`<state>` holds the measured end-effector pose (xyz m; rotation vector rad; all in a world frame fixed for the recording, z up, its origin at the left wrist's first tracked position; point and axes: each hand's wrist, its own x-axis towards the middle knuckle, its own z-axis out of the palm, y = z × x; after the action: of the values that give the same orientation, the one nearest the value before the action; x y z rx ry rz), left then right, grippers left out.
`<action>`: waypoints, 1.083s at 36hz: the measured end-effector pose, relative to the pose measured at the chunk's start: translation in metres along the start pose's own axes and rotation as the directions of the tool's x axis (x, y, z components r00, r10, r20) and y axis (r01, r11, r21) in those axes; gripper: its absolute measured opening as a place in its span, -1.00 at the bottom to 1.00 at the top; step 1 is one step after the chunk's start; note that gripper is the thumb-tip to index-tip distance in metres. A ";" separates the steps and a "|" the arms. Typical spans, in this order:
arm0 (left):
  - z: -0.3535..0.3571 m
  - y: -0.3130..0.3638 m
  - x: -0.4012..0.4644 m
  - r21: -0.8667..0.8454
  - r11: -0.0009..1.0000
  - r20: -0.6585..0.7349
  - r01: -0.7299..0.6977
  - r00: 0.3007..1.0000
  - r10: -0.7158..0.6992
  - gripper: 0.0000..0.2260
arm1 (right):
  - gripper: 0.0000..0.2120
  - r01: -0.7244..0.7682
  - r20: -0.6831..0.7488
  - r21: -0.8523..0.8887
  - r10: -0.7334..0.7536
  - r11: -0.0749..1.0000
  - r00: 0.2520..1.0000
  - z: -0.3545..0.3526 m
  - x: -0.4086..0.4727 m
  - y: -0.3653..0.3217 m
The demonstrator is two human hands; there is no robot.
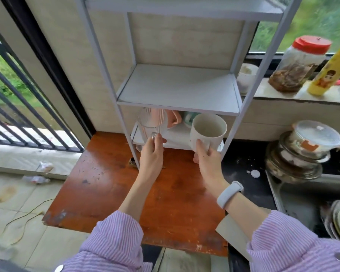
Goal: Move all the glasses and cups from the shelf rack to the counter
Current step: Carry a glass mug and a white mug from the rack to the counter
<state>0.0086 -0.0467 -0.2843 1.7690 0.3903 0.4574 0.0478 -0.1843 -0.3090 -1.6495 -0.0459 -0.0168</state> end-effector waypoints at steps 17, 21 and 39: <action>0.041 0.000 -0.150 0.026 0.997 0.232 -0.079 0.970 0.071 -0.73 | -0.53 -0.064 -0.004 -0.044 0.064 0.997 0.998 -0.131 -0.136 0.030; 0.076 0.012 -0.194 0.012 0.996 0.342 -0.085 0.937 0.076 -0.74 | -0.49 -0.070 -0.166 -0.081 0.056 0.994 0.985 -0.181 -0.174 0.045; 0.329 0.093 -0.478 -0.171 0.937 0.824 -0.304 0.477 0.305 -0.78 | -0.55 -0.245 -0.778 -0.107 0.073 0.964 0.624 -0.500 -0.411 0.036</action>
<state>-0.2387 -0.5793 -0.3124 1.8369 -0.6510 -0.2141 -0.3533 -0.6932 -0.3209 -1.7223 0.7965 -0.6175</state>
